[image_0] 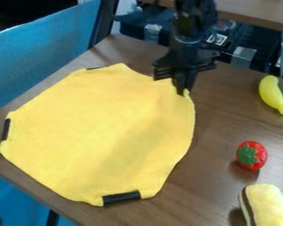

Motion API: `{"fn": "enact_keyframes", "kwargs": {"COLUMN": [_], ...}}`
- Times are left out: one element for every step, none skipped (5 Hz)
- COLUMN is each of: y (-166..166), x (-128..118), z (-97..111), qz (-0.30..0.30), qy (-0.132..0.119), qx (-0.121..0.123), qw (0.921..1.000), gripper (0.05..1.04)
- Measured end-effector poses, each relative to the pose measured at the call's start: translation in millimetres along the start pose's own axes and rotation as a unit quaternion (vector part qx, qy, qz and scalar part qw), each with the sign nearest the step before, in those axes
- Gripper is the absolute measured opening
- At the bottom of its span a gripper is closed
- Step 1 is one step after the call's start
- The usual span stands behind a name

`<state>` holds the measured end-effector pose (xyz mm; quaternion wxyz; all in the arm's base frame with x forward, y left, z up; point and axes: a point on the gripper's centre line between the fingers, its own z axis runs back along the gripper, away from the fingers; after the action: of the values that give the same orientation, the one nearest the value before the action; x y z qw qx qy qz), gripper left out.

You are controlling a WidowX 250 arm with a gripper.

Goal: Fold the cloth from the right to the left

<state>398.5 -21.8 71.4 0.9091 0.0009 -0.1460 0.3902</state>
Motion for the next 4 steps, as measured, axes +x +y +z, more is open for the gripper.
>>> {"fn": "enact_keyframes", "kwargs": {"y": [41, 79, 122, 159], "x": [5, -1, 5, 7], "z": [-2, -14, -13, -5], "qz": [-0.012, -0.045, -0.049, -0.060], "qy": [0.001, 0.001, -0.001, -0.003], "qx": [0.006, 0.030, 0.035, 0.023], "qw": [0.9999, 0.9986, 0.9982, 0.9979], "gripper": [0.056, 0.056, 0.056, 0.056]}}
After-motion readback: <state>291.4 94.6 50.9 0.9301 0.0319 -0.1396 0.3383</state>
